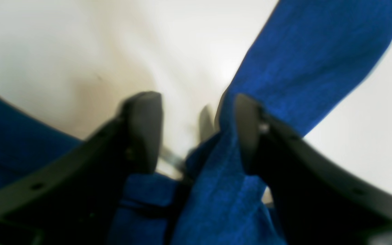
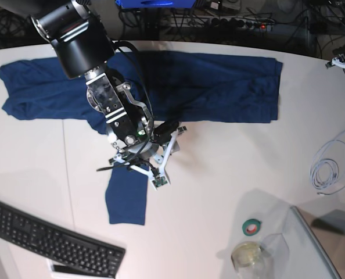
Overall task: Layout the t-shirt on the table in an organized manner, then fold the t-shirt properly
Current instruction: 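Drag the folded sleeve across the shirt body with the right gripper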
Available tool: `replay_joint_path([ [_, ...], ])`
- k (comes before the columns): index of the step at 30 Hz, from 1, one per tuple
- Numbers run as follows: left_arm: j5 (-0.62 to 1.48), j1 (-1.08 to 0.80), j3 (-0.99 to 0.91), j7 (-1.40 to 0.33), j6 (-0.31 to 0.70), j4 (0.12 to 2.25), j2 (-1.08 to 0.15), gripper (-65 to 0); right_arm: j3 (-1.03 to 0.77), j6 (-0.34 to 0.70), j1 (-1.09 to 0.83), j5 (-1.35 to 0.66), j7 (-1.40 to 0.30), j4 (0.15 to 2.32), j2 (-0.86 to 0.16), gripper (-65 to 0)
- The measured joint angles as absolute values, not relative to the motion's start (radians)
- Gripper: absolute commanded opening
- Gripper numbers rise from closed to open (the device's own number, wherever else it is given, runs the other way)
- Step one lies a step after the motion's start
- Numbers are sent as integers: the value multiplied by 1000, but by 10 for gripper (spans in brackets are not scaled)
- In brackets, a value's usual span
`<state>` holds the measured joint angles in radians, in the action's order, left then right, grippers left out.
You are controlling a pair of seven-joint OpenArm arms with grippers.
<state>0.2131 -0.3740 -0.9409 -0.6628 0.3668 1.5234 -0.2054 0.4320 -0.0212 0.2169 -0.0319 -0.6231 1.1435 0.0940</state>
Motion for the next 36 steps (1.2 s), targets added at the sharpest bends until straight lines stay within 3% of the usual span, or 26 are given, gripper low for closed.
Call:
replay_joint_path([
  [10, 213, -374, -941, -663, 367, 1524, -205, -650, 434, -23, 306, -42, -453, 854, 97, -350],
  [11, 213, -375, -941, -663, 367, 1524, -205, -650, 435, -23, 310, -42, -444, 845, 97, -387],
  [14, 213, -374, -941, -663, 367, 1524, -205, -650, 437, -19, 312, -46, -432, 834, 102, -603],
  [15, 213, -375, -941, -663, 367, 1524, -205, -650, 439, -19, 310, -43, -432, 836, 104, -635],
  [18, 213, -375, -940, -663, 367, 1524, -204, -650, 440, -19, 289, -36, -451, 876, 99, -647],
  [25, 213, -377, -939, -663, 367, 1523, -203, -650, 443, -12, 112, -35, -583, 1277, 89, -647],
  [31, 213, -374, -939, -663, 367, 1523, -204, -650, 441, 91, -17, -27, -698, 1534, 97, -647],
  [36, 213, -371, -933, -663, 367, 1523, -204, -650, 557, 97, -83, -28, -703, 1649, 101, -647],
])
